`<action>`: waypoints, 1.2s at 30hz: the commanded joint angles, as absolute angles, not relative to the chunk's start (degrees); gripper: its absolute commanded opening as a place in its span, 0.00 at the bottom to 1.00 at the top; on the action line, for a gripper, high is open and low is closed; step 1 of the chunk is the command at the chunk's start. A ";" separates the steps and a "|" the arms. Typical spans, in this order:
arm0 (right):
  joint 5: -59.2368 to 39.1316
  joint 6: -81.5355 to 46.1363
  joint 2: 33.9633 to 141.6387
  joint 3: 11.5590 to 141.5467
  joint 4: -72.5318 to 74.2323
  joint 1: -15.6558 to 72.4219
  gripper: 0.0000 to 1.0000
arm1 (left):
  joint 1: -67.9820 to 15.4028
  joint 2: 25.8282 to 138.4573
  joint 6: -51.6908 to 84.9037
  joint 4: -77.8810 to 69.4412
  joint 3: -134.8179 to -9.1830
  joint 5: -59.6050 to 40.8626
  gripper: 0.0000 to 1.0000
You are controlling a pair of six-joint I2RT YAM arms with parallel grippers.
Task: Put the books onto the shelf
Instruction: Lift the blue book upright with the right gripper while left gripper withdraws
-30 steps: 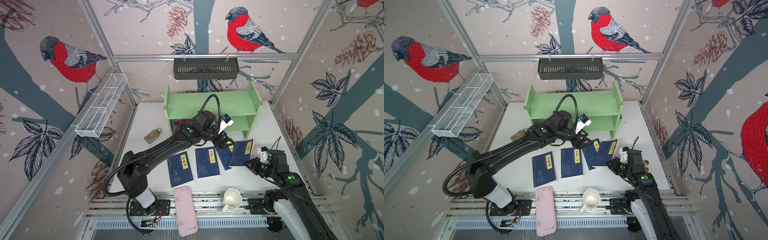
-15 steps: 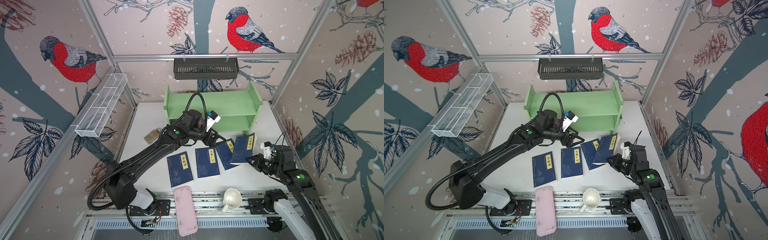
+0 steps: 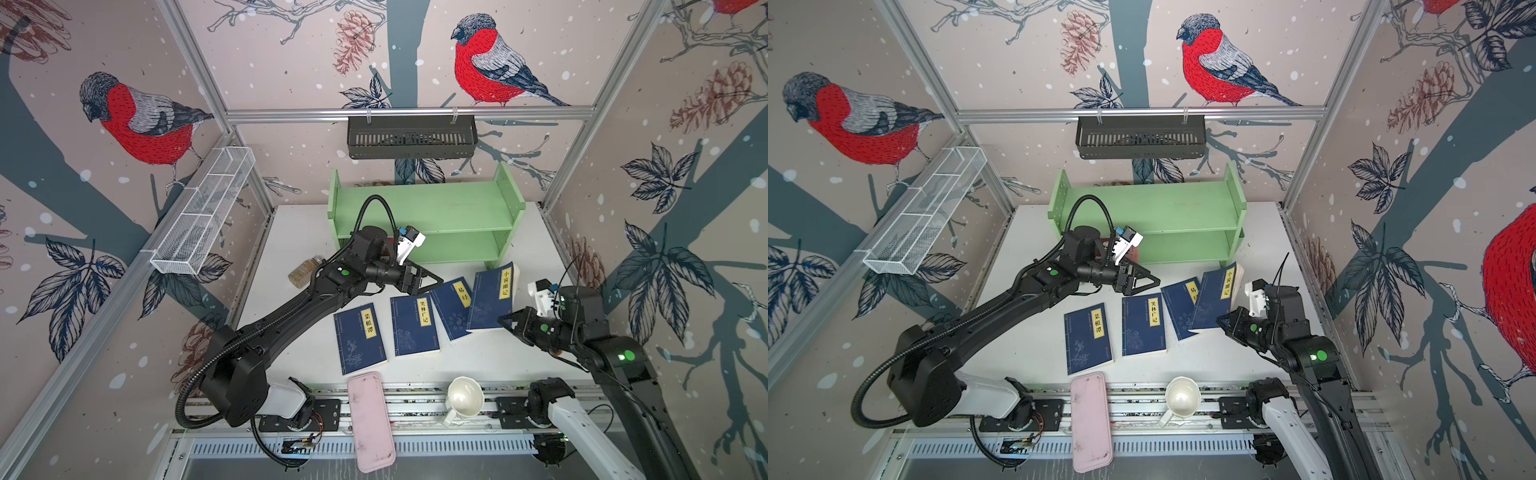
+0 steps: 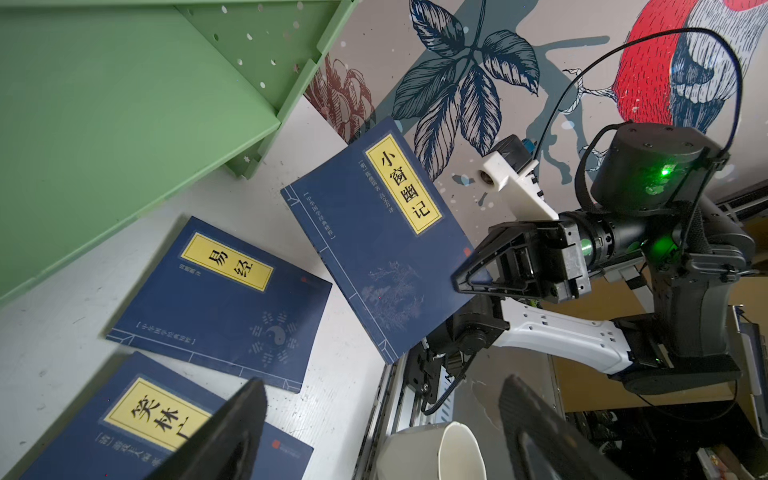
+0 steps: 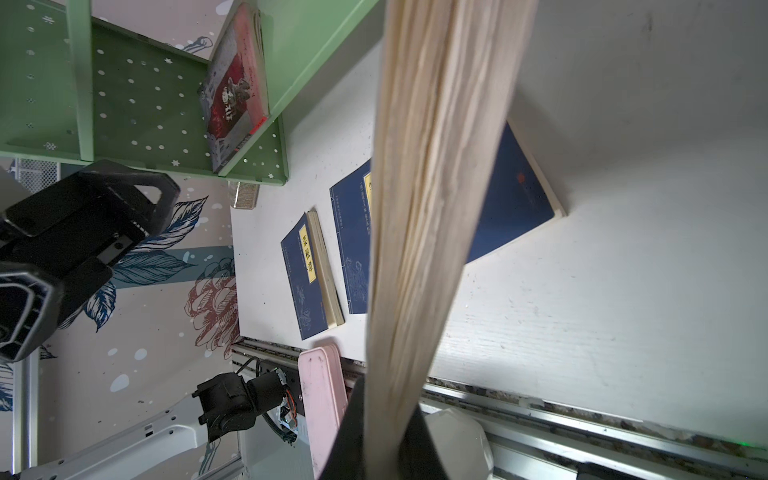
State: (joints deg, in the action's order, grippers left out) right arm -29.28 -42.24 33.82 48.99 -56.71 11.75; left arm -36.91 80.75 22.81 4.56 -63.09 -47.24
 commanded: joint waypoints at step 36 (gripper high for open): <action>-42.49 -37.32 44.55 61.88 -31.05 27.82 0.00 | -30.45 80.24 41.65 -18.54 -62.00 -64.34 0.98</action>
State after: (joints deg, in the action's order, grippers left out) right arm -43.40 -39.81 43.31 61.73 -36.95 25.36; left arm -30.68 79.70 39.05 -14.31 -61.43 -62.61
